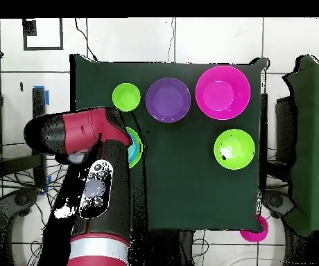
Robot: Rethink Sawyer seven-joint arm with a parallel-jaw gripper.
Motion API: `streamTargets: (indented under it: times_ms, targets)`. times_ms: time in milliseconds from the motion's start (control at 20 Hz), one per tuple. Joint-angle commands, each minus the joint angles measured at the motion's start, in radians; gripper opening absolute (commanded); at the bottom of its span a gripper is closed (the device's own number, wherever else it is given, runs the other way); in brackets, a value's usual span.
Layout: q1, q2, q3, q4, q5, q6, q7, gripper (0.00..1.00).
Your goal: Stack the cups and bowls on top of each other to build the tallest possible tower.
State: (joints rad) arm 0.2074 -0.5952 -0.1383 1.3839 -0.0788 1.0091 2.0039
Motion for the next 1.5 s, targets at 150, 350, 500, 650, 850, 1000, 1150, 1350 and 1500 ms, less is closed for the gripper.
streamTargets:
  times_ms: [150,350,500,650,850,1000,1150,1350,1500]
  targets:
    - [0.018,0.007,0.021,-0.009,0.024,0.113,0.174,0.00]
    - [0.029,-0.020,0.018,-0.011,0.042,0.159,0.177,0.00]
    - [0.031,-0.018,0.019,-0.018,0.050,0.153,0.180,0.00]
    - [0.037,-0.021,0.019,-0.014,0.061,0.135,0.185,0.00]
    - [0.035,-0.005,0.026,-0.026,0.076,0.114,0.190,0.00]
    - [0.030,0.003,0.041,-0.019,0.107,0.069,0.191,0.00]
    - [0.034,0.012,0.041,-0.024,0.121,0.059,0.193,0.00]
    - [0.041,0.027,0.029,-0.039,0.120,0.061,0.189,0.00]
    - [0.040,0.048,0.020,-0.052,0.108,0.047,0.183,0.00]
